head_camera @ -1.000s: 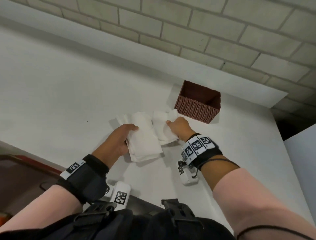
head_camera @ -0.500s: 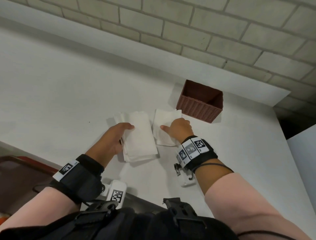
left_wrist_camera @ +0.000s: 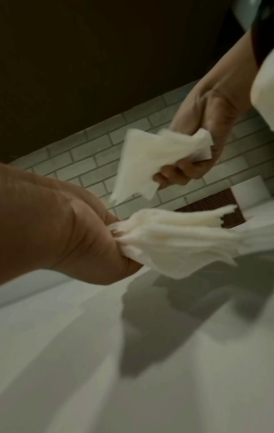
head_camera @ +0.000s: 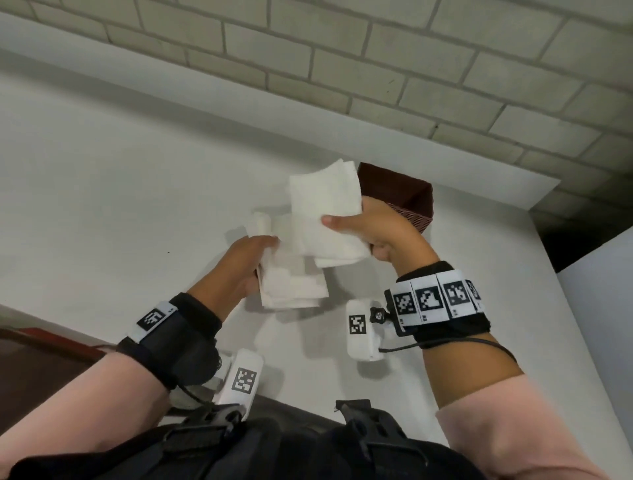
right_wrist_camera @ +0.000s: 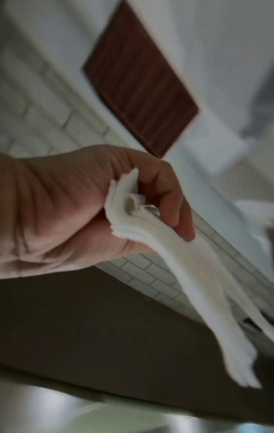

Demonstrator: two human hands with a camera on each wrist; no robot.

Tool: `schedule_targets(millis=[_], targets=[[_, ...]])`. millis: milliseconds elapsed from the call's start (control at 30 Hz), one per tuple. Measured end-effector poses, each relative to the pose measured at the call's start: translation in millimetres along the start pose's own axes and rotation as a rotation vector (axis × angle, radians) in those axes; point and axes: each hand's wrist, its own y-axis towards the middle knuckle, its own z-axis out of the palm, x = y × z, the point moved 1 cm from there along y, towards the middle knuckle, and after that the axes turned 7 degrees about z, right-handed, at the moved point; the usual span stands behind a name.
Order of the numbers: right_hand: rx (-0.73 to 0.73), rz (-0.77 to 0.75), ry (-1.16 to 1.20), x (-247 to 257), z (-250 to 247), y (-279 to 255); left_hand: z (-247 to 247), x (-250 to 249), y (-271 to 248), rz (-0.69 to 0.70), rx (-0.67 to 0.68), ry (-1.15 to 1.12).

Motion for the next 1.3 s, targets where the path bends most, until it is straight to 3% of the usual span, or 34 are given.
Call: schedule_targets(millis=[100, 233, 333, 433, 500, 567, 633, 733, 800, 900, 1067, 1200, 1300], targets=[[0.060, 0.041, -0.077, -3.3, 8.6, -13.7, 27.3, -6.3, -4.1, 0.024, 0.105, -0.009], [-0.168, -0.017, -0.320, -24.3, 3.2, -15.1, 50.4, -5.6, -5.8, 0.040, 0.141, -0.110], [-0.235, -0.020, -0.436, -32.3, -3.5, -11.8, 64.6, -2.5, -6.8, -0.053, 0.202, -0.194], [-0.280, -0.075, -0.541, -34.6, 0.5, -13.6, 80.5, 4.9, -7.9, -0.072, 0.200, -0.110], [-0.359, -0.006, -0.558, -39.3, -4.3, -14.9, 88.9, 9.4, -7.5, -0.110, 0.176, -0.138], [-0.392, 0.192, -0.297, -46.2, -16.5, -19.5, 95.5, 9.6, -5.1, -0.099, 0.151, -0.235], [-0.245, 0.313, 0.146, -52.6, -25.0, -27.0, 103.4, 7.1, -4.8, -0.070, 0.151, -0.364], [-0.047, 0.283, 0.801, -61.9, -22.2, -30.7, 119.7, 9.9, -11.6, -0.079, 0.197, -0.437], [-0.082, 0.244, 0.888, -67.0, -22.2, -30.5, 124.9, 15.4, -14.6, -0.060, 0.239, -0.429], [-0.250, 0.300, 0.634, -75.5, -43.7, -33.1, 109.6, 14.0, 1.9, 0.060, 0.243, -0.262], [-0.370, 0.301, 0.457, -88.0, -67.0, -32.5, 87.4, 11.6, 17.3, 0.292, 0.375, 0.346], [-0.389, 0.228, 0.500, -91.2, -54.4, -31.6, 90.1, 24.0, 7.5, 0.536, 0.349, 0.467], [-0.383, 0.193, 0.509, -101.6, -50.4, -29.3, 81.0, 29.7, 8.4, 0.565, 0.353, 0.504]])
